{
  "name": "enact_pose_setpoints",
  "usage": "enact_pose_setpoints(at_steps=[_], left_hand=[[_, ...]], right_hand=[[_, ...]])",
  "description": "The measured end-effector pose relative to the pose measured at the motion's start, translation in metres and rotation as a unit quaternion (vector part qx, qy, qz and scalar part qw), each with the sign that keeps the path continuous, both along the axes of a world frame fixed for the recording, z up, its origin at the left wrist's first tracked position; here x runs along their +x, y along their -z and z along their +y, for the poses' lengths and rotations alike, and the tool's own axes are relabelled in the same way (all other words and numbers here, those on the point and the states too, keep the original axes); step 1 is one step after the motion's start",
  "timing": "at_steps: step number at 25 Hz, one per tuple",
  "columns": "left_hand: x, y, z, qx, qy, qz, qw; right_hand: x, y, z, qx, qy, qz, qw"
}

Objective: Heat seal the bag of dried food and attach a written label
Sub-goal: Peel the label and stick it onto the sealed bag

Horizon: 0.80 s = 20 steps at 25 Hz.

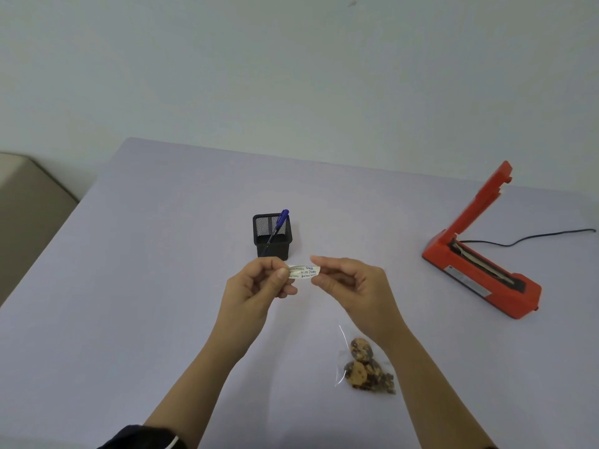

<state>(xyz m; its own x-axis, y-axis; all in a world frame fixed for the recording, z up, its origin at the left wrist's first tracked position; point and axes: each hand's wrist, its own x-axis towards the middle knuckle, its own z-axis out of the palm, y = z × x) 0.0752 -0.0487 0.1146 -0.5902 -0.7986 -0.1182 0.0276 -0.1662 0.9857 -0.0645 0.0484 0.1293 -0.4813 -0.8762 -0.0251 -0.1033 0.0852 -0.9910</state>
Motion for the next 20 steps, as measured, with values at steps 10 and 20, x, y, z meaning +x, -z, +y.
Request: enact_pose_setpoints(at_steps=[10,20], left_hand=[[-0.006,0.000,-0.004,-0.003,-0.004,0.013,1.000],[-0.009,0.002,-0.006,-0.035,-0.006,0.020,0.999]], right_hand=[[-0.002,0.004,-0.009,-0.012,0.003,-0.046,0.999],[0.002,0.006,-0.012,-0.018,0.034,-0.074,0.996]])
